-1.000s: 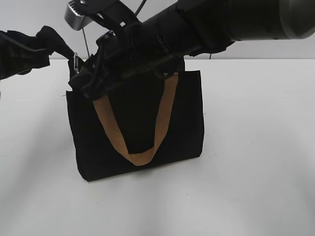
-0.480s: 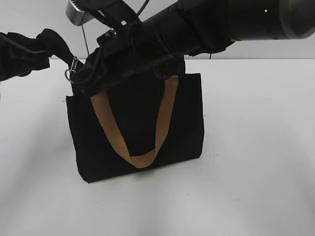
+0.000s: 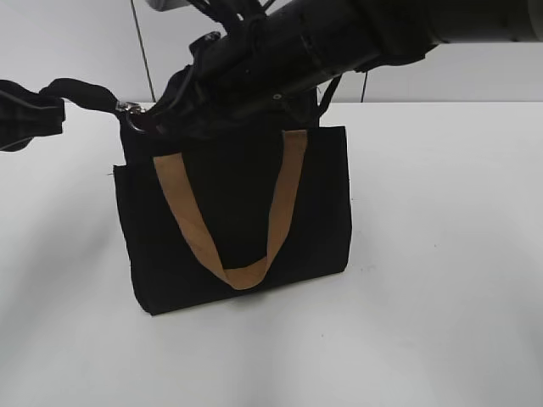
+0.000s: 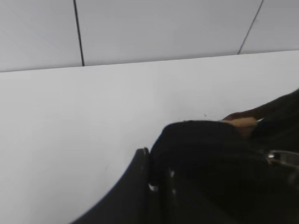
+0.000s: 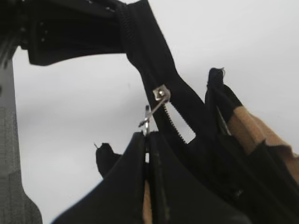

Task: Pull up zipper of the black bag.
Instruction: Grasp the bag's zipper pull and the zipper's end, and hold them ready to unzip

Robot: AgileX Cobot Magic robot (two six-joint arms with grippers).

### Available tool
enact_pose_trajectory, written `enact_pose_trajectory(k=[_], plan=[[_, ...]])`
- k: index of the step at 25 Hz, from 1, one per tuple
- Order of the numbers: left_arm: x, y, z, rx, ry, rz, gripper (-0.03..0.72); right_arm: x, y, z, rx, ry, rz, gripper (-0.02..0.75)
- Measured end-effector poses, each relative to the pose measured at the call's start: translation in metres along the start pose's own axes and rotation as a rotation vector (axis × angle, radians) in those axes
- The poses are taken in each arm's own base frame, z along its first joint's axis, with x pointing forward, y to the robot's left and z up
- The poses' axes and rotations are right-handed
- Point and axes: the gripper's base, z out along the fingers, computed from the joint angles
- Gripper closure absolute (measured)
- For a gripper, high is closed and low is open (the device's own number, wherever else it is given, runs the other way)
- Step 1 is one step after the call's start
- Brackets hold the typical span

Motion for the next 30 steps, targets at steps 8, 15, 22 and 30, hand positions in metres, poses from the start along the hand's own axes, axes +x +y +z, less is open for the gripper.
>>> enact_pose_trajectory(k=[8,15,22,30], plan=[[0.010,0.008,0.004,-0.027,0.090,-0.004,0.671,0.004,-0.019,-0.019,-0.023,0.025,0.119,0.738],[0.020,0.008,0.012,-0.024,0.173,-0.006,0.671,0.009,-0.038,-0.033,-0.010,0.044,0.180,0.738],[0.021,0.012,0.012,-0.036,0.176,-0.013,0.671,0.021,-0.065,-0.051,0.037,0.095,0.231,0.738],[0.021,0.015,0.012,-0.049,0.181,-0.021,0.671,0.034,-0.092,-0.076,0.047,0.115,0.299,0.738]])
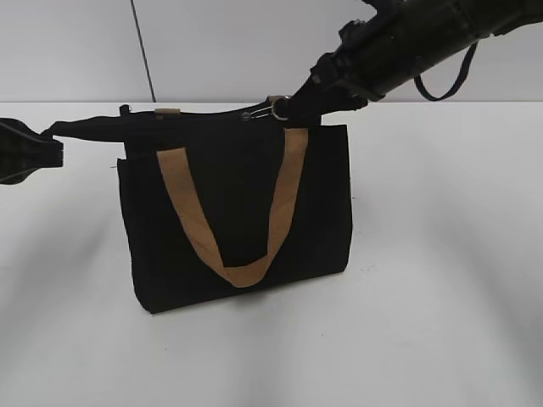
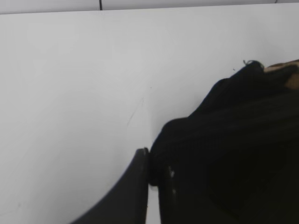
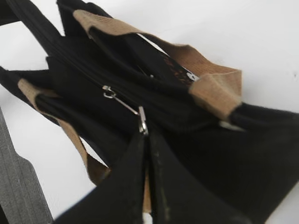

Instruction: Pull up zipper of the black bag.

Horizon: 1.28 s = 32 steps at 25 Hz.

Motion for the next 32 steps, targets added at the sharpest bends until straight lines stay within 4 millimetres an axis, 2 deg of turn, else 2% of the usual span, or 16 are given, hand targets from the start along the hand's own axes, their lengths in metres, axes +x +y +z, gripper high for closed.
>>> enact_pose_trajectory(k=[8,15,17,18,21,23,25,27,32], plan=[[0.001,0.000,0.000,0.000,0.012,0.000,0.671,0.010,-0.036,-0.029,0.035,-0.002,0.095,0.738],[0.002,0.000,0.000,0.002,0.025,-0.010,0.671,0.010,-0.034,-0.030,0.004,-0.003,0.112,0.736],[0.004,0.000,0.000,0.005,0.046,-0.034,0.669,0.007,-0.028,-0.029,-0.004,-0.003,0.098,0.697],[0.005,-0.001,0.000,0.007,0.055,-0.048,0.662,0.006,-0.025,-0.029,-0.005,-0.002,0.087,0.648],[0.009,-0.002,-0.001,0.015,0.105,-0.084,0.591,0.001,-0.009,-0.034,-0.002,0.000,0.030,0.447],[0.013,-0.003,-0.001,0.024,0.148,-0.111,0.484,-0.002,-0.001,-0.041,0.017,0.008,0.000,0.352],[0.017,-0.004,-0.003,0.035,0.195,-0.142,0.377,-0.003,0.003,-0.048,0.042,0.018,0.006,0.311],[0.020,-0.006,-0.008,0.049,0.233,-0.166,0.305,-0.003,0.006,-0.055,0.079,0.036,0.011,0.298],[0.019,-0.009,-0.028,0.079,0.257,-0.181,0.267,-0.001,0.014,-0.073,0.148,0.073,0.052,0.291]])
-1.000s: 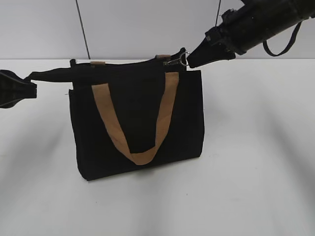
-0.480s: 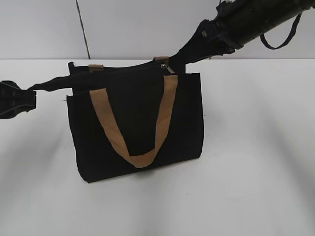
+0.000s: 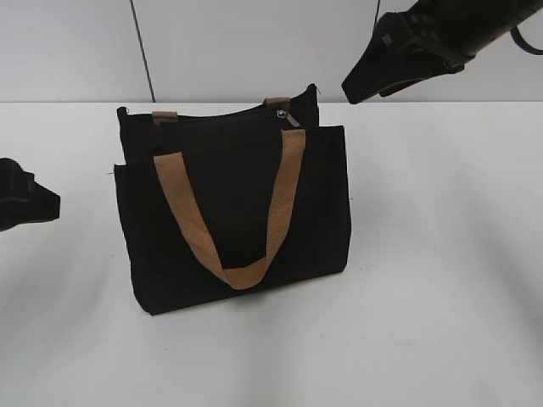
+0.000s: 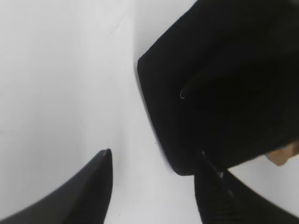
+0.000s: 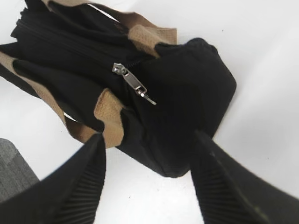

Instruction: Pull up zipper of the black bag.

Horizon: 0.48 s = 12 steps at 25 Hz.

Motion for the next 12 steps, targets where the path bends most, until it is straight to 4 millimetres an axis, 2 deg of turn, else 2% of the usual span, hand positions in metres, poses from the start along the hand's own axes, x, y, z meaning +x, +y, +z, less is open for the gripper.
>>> enact_pose_trajectory(k=[5,12], plan=[[0.007,-0.005,-0.034,0.028,-0.024,0.023,0.265,0.008,0.012,-0.019,0.008,0.026,0.010,0.290],[0.025,-0.008,-0.079,0.044,-0.054,0.082,0.265,0.053,0.041,-0.047,0.023,0.020,0.017,0.288]])
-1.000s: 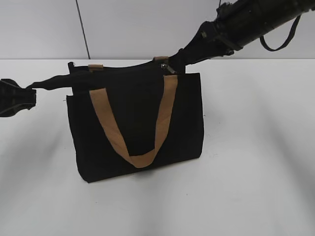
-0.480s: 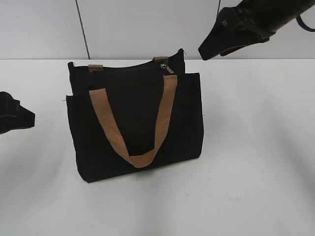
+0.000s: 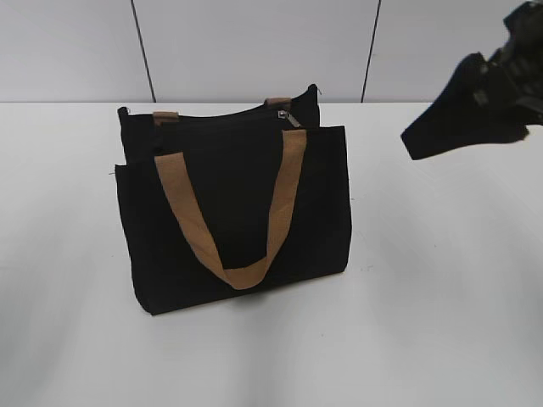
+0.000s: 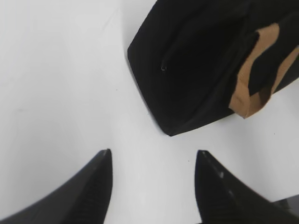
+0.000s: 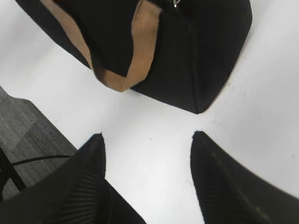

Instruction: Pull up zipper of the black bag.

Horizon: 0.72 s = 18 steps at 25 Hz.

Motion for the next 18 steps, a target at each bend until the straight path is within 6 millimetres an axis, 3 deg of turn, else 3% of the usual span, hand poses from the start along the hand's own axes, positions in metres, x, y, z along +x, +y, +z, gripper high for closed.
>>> enact_pose_trajectory(k=[8,14,18], plan=[[0.024,-0.002,-0.042,-0.014,-0.032,0.067,0.265,0.061,0.034,-0.047,0.111,-0.070,0.001,0.288],[0.036,0.001,-0.061,-0.057,-0.082,0.028,0.265,0.116,0.059,-0.083,0.232,-0.182,0.033,0.288],[0.046,0.002,-0.073,-0.081,-0.112,0.039,0.265,0.153,0.069,-0.096,0.297,-0.225,0.055,0.288]])
